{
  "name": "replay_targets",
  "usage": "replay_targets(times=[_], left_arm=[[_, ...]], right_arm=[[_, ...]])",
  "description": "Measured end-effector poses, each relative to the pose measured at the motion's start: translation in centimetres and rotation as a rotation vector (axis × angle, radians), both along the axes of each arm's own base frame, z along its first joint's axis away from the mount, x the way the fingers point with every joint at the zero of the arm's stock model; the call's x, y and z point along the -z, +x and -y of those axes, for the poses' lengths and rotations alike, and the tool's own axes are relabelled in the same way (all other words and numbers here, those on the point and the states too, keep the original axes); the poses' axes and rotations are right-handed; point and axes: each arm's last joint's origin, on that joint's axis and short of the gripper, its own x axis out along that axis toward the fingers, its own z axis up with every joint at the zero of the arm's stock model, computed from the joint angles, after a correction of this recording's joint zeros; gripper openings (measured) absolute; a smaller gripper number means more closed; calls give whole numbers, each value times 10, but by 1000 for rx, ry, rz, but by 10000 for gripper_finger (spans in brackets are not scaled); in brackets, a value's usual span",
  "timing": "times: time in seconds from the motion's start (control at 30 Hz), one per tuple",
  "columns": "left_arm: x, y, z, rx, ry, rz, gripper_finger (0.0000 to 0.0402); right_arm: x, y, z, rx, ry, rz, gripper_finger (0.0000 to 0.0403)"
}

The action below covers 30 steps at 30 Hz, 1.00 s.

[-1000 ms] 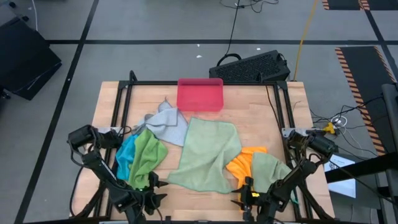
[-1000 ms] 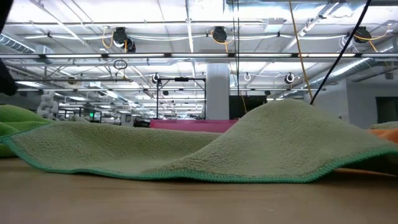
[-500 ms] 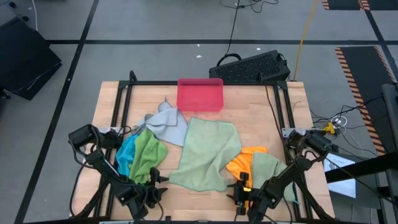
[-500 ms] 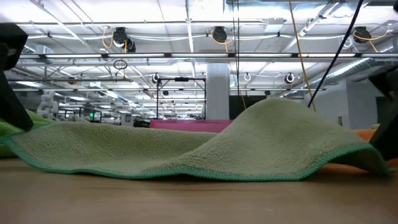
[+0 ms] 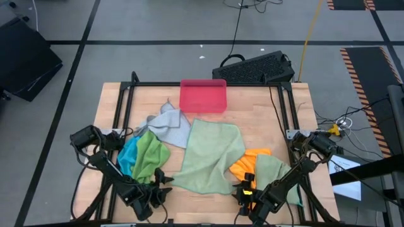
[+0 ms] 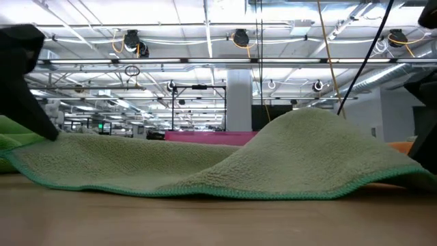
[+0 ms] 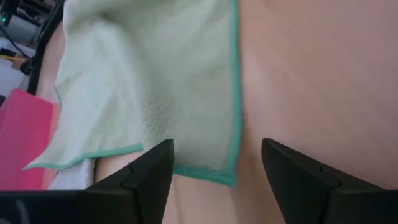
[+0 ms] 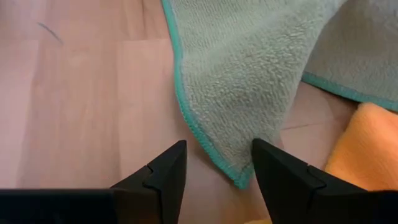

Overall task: Fold microfiber towels
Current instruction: Fold the top light green towel

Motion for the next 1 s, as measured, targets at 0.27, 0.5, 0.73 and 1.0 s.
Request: replay_targets(times=[0.27,0.5,0.73,1.0], left_arm=[[7,4,-14,-40,-15,-9,177],[7,3,-12,-39,-76,-47,29],[-26,-10,0,41,-267,-81,13],[-79,-29,6,136,-367,60,6]], right_arm=[[13,1,7,32,29,22,164],[12,4,6,37,87,38,55],[-37,16,-17,-70,280,72,12],[-82,19,-16,-148,263,157,4]])
